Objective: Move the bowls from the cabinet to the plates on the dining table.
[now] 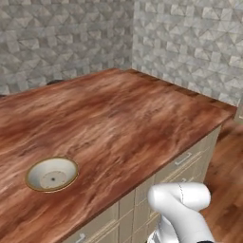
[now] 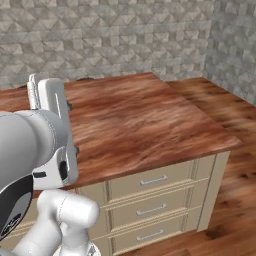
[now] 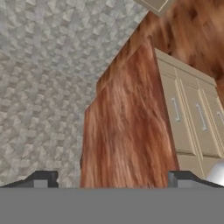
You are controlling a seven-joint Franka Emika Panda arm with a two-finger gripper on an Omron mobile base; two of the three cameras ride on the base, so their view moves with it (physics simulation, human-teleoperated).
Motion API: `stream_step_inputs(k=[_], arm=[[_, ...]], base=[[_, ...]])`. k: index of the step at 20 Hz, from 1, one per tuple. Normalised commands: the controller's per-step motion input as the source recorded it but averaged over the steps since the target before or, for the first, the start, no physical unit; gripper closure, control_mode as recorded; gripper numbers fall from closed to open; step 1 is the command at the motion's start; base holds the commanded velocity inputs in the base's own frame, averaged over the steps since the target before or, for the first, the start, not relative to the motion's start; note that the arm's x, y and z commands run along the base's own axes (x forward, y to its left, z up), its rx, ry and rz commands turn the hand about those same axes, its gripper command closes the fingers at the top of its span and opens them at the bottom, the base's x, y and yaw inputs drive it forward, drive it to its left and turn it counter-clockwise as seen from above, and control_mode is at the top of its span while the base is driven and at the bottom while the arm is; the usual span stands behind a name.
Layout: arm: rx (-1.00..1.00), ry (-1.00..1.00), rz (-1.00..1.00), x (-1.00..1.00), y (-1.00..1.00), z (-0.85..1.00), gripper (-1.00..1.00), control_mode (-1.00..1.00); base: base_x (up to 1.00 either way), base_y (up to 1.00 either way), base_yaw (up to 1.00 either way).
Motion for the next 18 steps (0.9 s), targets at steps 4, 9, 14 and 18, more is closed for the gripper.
stream_step_inputs(k=[4,9,14,18], arm=[[0.0,0.0,0.0,0.0,0.0,0.0,-1.0,1.0],[0.0,0.0,0.0,0.0,0.0,0.0,-1.0,1.0],[0.0,0.0,0.0,0.0,0.0,0.0,-1.0,1.0],[0.0,0.0,0.0,0.0,0.0,0.0,-1.0,1.0]], base=[[0.0,0.0,-0.25],[0.0,0.0,-0.25],[0.0,0.0,-0.25],[0.0,-0.03,-0.23]])
